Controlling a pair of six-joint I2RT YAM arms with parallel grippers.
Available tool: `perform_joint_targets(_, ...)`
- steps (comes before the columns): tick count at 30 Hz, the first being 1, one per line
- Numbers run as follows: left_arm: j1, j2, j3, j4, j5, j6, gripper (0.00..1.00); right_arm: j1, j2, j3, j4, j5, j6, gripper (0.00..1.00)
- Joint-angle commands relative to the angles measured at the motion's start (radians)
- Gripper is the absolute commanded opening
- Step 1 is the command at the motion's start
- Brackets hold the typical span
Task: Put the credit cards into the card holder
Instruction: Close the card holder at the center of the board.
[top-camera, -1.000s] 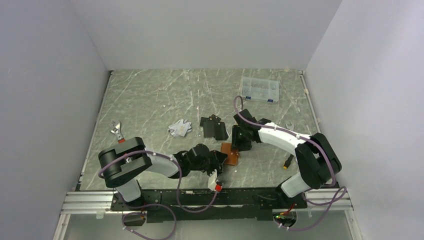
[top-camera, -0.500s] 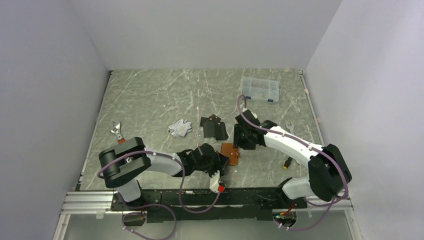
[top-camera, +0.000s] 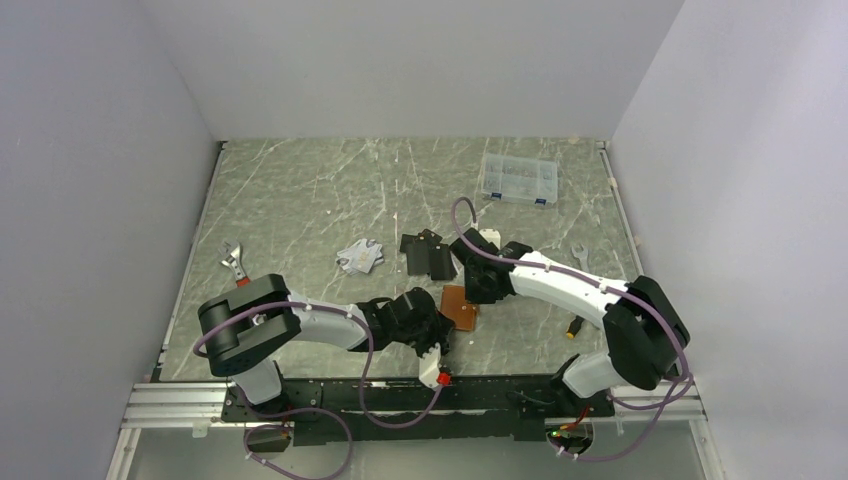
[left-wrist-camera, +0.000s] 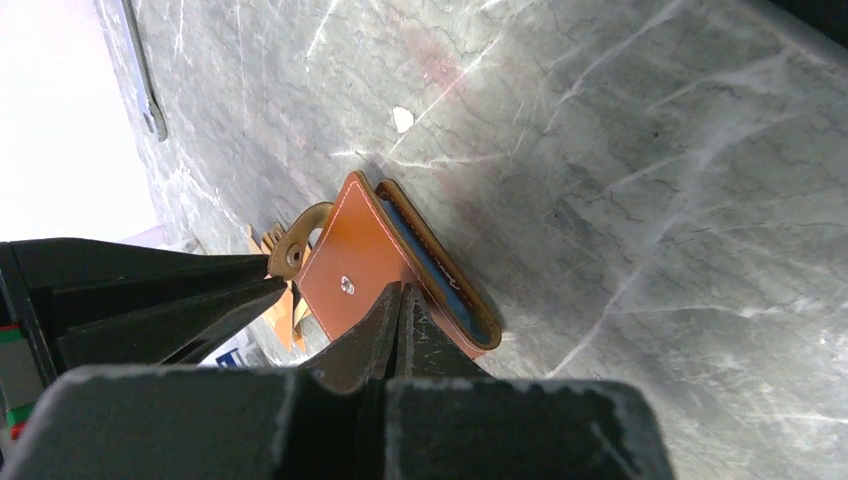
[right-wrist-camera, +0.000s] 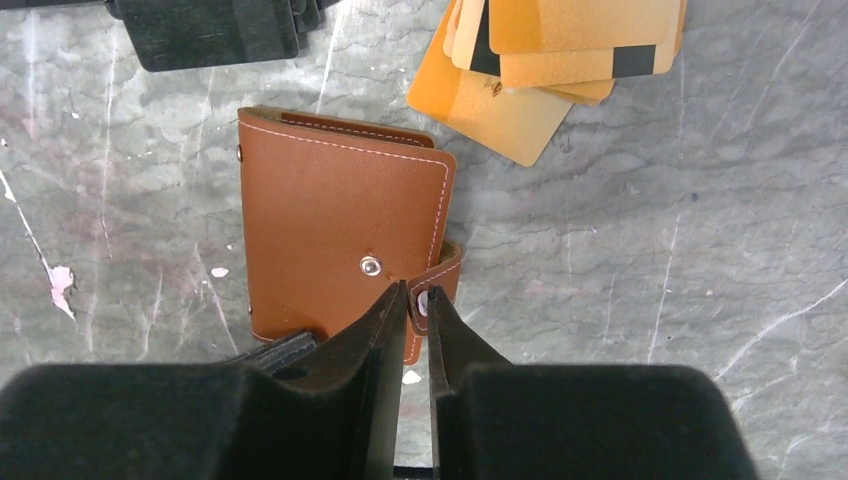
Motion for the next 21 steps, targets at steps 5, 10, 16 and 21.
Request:
perform_joint_targets(5,-0.009,-0.001,0.007,-0.013,0.011,-0.020,0.00,0.005,0.011,0.033,-0.029,0.028,-0.002,0.24)
perform_joint_targets(10,-0.009,-0.002,0.008,-0.014,0.011,-0.025,0.00,0.013,-0.004,0.021,-0.023,0.015,0.006,0.27)
perform_joint_targets(16,-0.009,-0.008,0.010,-0.015,0.004,-0.032,0.00,0.015,-0.001,0.010,-0.018,0.013,0.014,0.09)
perform_joint_targets(21,-0.009,-0.010,0.010,-0.013,0.002,-0.035,0.00,0.015,0.019,0.018,-0.030,0.011,0.010,0.00)
